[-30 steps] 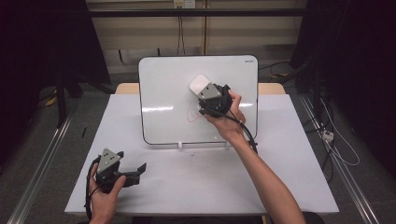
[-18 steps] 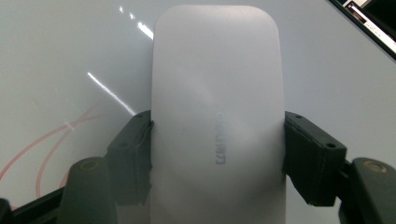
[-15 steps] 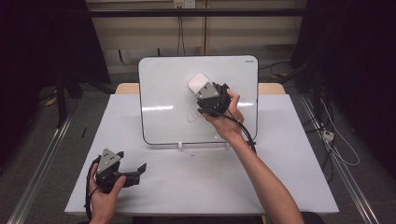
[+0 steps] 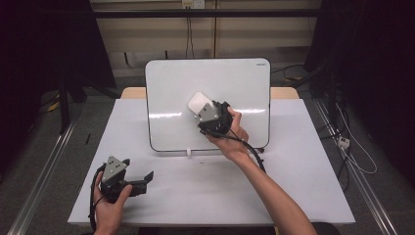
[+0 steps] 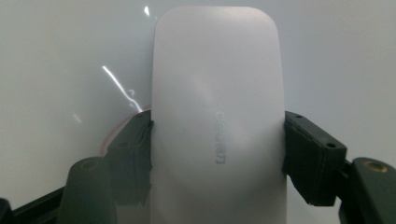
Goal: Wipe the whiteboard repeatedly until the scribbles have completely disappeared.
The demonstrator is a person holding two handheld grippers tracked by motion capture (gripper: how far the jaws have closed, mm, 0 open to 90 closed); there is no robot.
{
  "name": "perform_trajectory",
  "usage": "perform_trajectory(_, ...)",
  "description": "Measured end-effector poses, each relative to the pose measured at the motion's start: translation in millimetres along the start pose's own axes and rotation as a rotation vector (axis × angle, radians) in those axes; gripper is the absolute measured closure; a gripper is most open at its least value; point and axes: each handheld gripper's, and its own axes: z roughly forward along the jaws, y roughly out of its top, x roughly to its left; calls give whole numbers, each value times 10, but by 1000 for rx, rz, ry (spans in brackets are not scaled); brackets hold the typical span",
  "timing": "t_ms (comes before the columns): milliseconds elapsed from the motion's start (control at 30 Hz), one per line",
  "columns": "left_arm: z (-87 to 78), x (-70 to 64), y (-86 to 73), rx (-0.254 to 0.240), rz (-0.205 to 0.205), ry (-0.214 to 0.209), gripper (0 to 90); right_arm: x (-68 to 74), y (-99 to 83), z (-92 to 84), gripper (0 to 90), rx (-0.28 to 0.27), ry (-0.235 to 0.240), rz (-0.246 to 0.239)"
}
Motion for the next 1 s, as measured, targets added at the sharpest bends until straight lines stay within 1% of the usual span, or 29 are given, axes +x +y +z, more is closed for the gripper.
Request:
perform_trajectory(33, -2, -3, 0, 2, -1, 1, 58, 54, -32, -25, 315, 1, 9, -25)
perform_trajectory(67, 0, -1, -2, 0, -2, 2, 58, 54, -32, -25, 315, 1, 9, -25)
perform_trajectory(100, 0, 3, -1, 3, -3, 4, 58, 98, -66, -44, 315, 6, 9, -41)
perform_trajectory(200, -1, 11, -3, 1, -5, 5, 58, 113, -82, -60, 316, 2, 6, -44)
perform_trajectory(367, -18, 21, -7, -4, -11, 3, 58, 91, -94, -66, 316, 7, 7, -53)
perform_trajectory(400, -17, 25, -9, -7, -13, 4, 58, 84, -94, -66, 316, 7, 9, -49)
perform_trajectory(467, -19, 26, -9, -5, -16, 8, 58, 52, -97, -66, 315, 12, -1, -36)
perform_trajectory(500, -21, 25, -9, -5, -16, 9, 57, -20, -104, -61, 316, 12, -9, -12)
perform_trajectory(533, -21, 24, -9, -8, -16, 8, 57, -20, -104, -61, 316, 12, -9, -12)
perform_trajectory(567, -24, 20, -7, -7, -15, 7, 57, -45, -104, -59, 315, 12, -12, -2)
perform_trajectory(633, -25, 18, -5, -6, -9, 8, 58, -118, -93, -54, 315, 15, -20, 15)
perform_trajectory(667, -25, 17, -4, -7, -9, 7, 57, -193, -78, -45, 316, 13, -29, 36)
perform_trajectory(700, -24, 17, -3, -6, -9, 8, 57, -193, -78, -45, 316, 13, -29, 36)
perform_trajectory(900, -13, 22, -6, -5, -15, 6, 57, -431, -19, -9, 315, 9, -52, 84)
perform_trajectory(1000, -13, 21, -7, -5, -14, 6, 57, -521, 14, 9, 315, 8, -62, 110)
